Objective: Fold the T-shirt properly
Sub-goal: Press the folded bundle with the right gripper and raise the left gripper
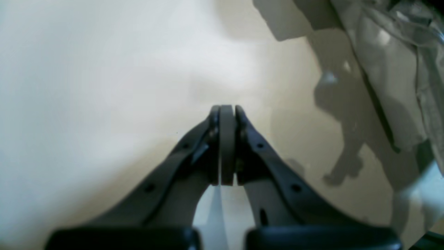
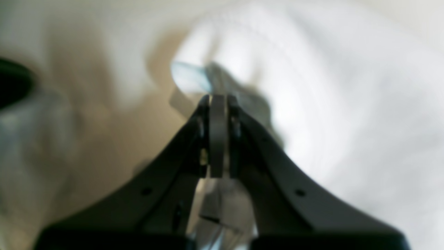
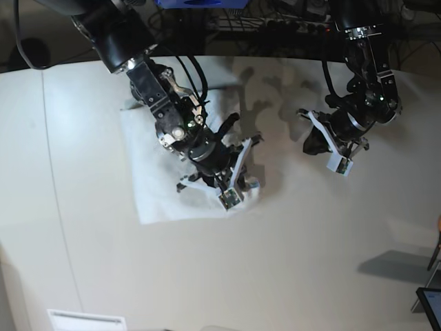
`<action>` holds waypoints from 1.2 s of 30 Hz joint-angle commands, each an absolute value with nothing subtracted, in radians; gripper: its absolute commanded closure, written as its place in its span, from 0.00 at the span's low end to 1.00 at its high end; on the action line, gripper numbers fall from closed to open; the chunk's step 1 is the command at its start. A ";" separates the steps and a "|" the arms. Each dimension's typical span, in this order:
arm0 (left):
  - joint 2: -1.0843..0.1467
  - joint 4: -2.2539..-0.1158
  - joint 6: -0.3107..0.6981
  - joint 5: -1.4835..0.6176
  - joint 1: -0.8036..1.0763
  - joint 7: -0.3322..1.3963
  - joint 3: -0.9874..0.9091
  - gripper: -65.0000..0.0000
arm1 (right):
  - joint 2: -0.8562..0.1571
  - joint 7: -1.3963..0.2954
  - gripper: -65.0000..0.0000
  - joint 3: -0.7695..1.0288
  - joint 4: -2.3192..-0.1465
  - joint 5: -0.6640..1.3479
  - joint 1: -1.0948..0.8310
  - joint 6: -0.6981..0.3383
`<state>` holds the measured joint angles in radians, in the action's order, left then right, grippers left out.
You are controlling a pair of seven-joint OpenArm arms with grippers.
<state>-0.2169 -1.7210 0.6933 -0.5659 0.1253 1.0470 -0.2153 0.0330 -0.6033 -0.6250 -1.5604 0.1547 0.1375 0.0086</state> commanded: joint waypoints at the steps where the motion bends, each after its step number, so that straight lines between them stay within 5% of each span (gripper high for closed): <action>1: -0.228 -1.736 0.698 -0.582 0.116 1.027 -0.220 1.00 | 0.031 -0.576 0.97 -0.624 -1.635 0.159 0.159 0.002; 8: -0.228 -1.736 0.698 -0.582 0.124 1.026 -0.220 1.00 | -0.007 -0.705 0.97 -0.611 -1.839 0.157 0.151 0.002; 14: -0.223 -1.736 0.698 -0.582 0.130 1.027 -0.220 1.00 | -0.059 -0.615 0.97 -0.611 -1.689 0.160 0.154 0.002; 24: -0.223 -1.744 0.698 -0.582 0.166 1.029 -0.220 1.00 | -0.001 -0.456 0.97 -0.613 -1.242 0.185 0.308 -0.076; 36: -0.229 -1.745 0.698 -0.575 0.185 1.027 -0.219 1.00 | -0.125 -0.501 0.97 -0.610 -1.659 0.182 0.101 -0.076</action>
